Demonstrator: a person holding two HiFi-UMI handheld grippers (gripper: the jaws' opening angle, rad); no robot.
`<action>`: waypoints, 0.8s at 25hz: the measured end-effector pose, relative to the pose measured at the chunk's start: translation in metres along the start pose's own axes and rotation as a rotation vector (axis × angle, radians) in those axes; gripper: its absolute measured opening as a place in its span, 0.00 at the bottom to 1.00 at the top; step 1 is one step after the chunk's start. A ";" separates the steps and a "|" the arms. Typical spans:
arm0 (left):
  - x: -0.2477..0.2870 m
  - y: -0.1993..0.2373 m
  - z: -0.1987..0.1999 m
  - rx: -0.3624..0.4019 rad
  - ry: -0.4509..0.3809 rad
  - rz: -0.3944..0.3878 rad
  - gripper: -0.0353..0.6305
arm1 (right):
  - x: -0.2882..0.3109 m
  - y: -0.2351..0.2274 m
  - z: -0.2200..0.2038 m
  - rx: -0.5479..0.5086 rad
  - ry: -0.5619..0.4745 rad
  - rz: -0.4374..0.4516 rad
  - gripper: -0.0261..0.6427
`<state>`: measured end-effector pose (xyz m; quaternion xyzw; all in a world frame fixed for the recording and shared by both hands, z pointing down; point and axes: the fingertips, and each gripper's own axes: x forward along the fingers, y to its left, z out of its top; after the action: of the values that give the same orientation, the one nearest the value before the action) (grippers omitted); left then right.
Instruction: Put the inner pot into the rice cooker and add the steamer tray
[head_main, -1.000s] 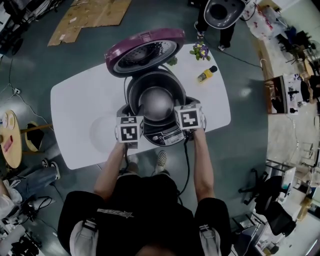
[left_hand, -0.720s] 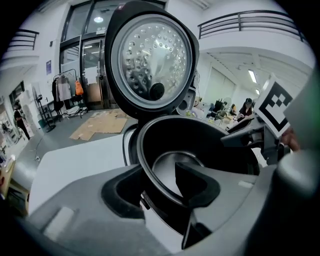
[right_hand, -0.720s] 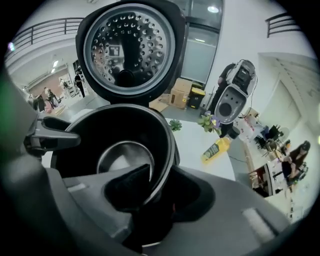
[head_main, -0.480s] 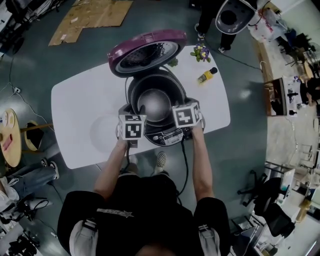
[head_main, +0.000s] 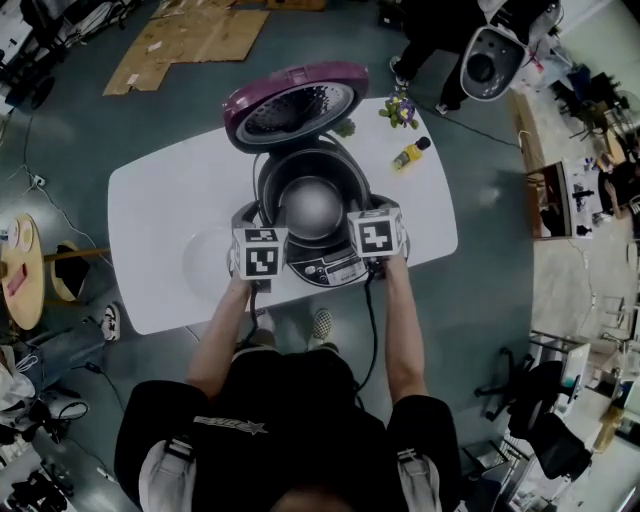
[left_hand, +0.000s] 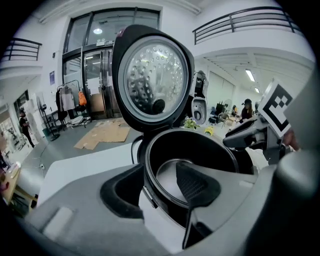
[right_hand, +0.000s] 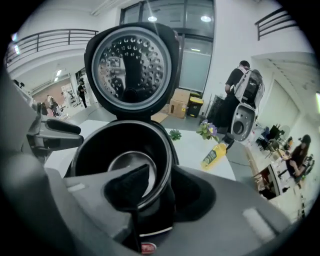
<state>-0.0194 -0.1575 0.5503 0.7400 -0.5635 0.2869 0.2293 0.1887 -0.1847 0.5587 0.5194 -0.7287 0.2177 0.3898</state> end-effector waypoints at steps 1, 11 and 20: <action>-0.005 -0.001 0.004 0.003 -0.012 0.001 0.37 | -0.006 0.000 0.003 0.011 -0.021 0.004 0.25; -0.075 -0.010 0.038 0.021 -0.170 0.046 0.36 | -0.093 0.008 0.034 0.050 -0.261 0.048 0.25; -0.155 -0.034 0.053 0.034 -0.340 0.099 0.30 | -0.186 0.020 0.041 0.045 -0.562 0.116 0.24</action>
<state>-0.0086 -0.0750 0.4057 0.7530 -0.6249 0.1779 0.1039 0.1854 -0.0982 0.3878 0.5252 -0.8317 0.1033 0.1476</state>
